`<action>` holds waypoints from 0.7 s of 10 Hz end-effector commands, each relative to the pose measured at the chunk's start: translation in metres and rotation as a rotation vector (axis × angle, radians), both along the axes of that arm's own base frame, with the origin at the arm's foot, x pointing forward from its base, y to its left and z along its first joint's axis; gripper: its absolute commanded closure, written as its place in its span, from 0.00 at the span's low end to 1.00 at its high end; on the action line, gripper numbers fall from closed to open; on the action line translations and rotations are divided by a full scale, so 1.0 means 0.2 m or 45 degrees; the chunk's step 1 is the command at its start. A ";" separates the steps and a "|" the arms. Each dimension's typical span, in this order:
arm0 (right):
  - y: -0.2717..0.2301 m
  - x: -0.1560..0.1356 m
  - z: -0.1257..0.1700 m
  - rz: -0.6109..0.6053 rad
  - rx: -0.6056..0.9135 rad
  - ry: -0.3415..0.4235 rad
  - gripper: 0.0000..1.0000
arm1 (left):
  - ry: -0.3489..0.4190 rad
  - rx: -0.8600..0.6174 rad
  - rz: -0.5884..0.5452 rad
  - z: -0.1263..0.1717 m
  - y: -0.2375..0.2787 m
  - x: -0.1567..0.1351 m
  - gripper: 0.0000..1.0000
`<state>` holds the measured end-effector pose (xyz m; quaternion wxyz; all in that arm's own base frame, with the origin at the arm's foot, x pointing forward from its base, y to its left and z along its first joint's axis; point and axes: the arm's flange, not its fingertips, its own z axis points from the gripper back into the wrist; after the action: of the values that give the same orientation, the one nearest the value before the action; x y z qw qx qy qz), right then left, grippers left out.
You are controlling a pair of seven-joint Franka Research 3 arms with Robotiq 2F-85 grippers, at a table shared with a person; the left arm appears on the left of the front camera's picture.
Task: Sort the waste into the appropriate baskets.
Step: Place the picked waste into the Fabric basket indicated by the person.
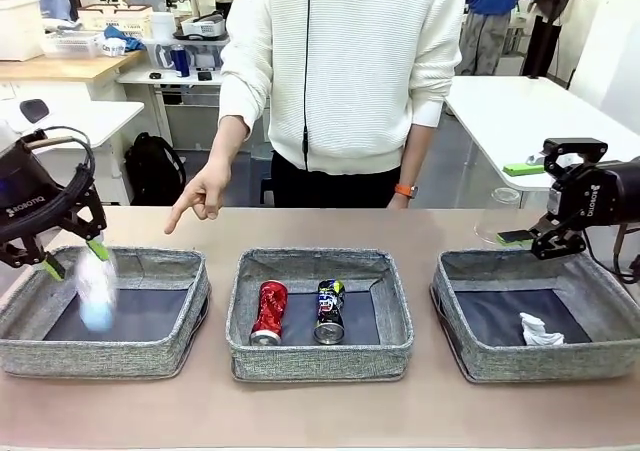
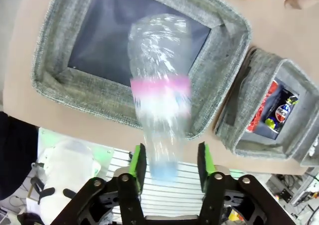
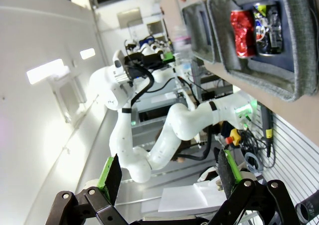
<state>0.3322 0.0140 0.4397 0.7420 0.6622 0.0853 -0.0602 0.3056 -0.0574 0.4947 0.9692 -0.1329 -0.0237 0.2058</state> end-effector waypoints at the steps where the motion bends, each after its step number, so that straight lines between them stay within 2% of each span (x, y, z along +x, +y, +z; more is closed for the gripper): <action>1: 0.01 0.01 0.01 -0.001 0.022 -0.032 0.00 | -0.012 -0.029 0.019 -0.08 0.00 -0.05 0.00; 7: 0.01 0.01 0.01 -0.001 0.022 -0.032 0.00 | -0.021 -0.041 0.012 -0.08 0.01 -0.04 0.00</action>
<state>0.3322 0.0140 0.4397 0.7420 0.6622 0.0853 -0.0602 0.3067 -0.0575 0.4943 0.9687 -0.1350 -0.0243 0.2069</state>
